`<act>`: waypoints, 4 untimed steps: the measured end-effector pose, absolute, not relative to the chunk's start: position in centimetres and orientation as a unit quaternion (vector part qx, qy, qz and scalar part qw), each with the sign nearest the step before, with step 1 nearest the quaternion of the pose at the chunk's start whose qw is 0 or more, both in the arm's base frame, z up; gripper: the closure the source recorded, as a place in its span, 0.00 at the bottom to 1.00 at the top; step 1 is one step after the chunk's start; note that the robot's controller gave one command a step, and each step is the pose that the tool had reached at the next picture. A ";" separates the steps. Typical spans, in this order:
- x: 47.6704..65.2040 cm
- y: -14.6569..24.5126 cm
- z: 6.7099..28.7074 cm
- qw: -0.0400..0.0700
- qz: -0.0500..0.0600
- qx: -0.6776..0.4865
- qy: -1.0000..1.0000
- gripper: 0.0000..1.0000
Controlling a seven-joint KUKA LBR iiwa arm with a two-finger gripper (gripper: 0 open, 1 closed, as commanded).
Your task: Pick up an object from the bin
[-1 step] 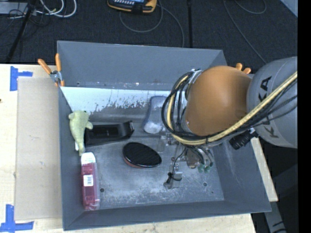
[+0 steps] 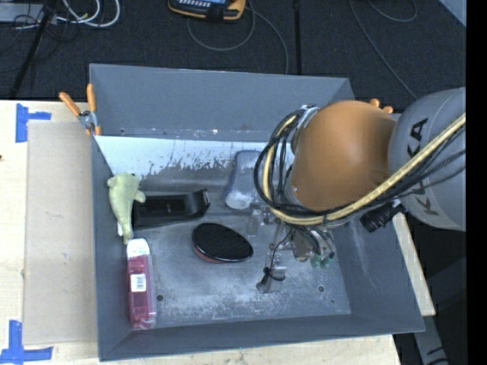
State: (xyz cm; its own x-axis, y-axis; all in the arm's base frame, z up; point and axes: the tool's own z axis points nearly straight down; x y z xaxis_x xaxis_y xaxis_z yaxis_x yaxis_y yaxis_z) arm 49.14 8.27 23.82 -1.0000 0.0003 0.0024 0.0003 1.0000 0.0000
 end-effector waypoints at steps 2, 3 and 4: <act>57.7 10.1 15.7 0.003 0.000 -0.079 -0.997 0.00; 57.2 6.9 11.9 0.001 0.000 -0.030 -1.000 0.00; 57.6 7.3 8.4 0.002 0.000 -0.156 -0.988 0.00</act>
Offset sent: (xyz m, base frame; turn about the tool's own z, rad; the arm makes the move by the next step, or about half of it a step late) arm 0.0913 0.0213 -0.0782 0.1626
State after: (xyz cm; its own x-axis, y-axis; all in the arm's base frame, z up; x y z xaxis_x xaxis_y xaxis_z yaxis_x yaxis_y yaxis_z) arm 57.59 7.27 8.35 -0.9516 0.3073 0.0044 0.3073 0.9516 -0.0010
